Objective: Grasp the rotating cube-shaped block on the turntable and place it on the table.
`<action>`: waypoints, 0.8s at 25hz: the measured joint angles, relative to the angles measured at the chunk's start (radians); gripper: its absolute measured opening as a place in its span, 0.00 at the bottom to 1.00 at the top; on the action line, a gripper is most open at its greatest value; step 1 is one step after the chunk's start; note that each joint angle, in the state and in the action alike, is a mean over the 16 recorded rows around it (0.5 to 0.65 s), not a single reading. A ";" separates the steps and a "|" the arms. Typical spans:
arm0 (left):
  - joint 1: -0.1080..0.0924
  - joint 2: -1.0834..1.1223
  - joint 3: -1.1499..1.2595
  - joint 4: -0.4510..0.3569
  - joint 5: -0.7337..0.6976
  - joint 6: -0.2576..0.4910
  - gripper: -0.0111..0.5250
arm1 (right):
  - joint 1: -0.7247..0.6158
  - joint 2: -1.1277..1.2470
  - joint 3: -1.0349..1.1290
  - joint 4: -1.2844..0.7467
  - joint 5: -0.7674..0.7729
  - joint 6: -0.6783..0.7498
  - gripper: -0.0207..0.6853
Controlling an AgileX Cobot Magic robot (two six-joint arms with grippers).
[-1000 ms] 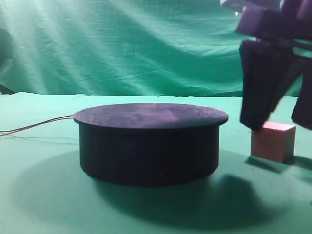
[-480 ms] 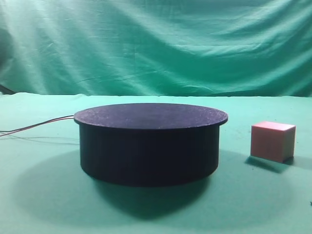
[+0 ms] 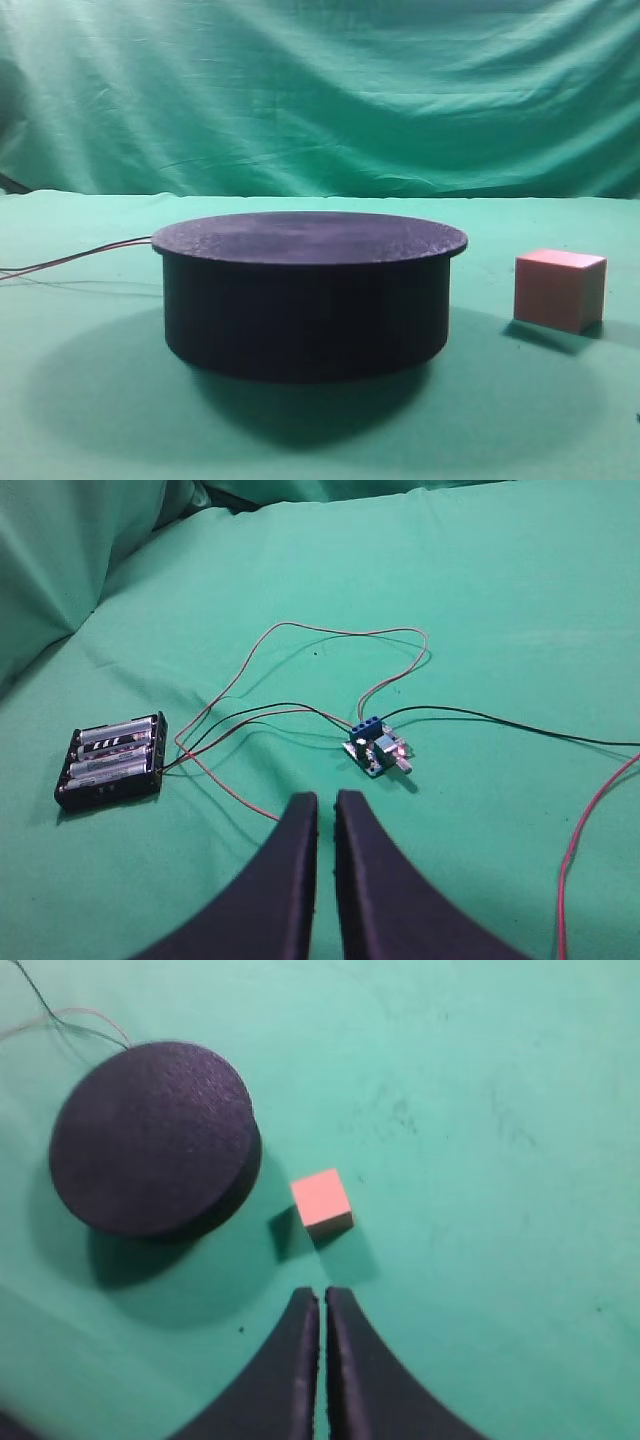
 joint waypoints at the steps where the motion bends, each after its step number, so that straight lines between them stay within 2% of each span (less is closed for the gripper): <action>1: 0.000 0.000 0.000 0.000 0.000 0.000 0.02 | -0.014 -0.015 0.012 -0.003 -0.015 -0.007 0.03; 7: 0.000 0.000 0.000 0.000 0.000 0.000 0.02 | -0.154 -0.143 0.138 -0.003 -0.135 -0.064 0.03; 15: 0.000 0.000 0.000 0.000 0.000 0.000 0.02 | -0.394 -0.394 0.409 0.035 -0.337 -0.131 0.03; 20: 0.000 0.000 0.000 0.000 0.000 0.000 0.02 | -0.473 -0.504 0.538 0.044 -0.409 -0.141 0.03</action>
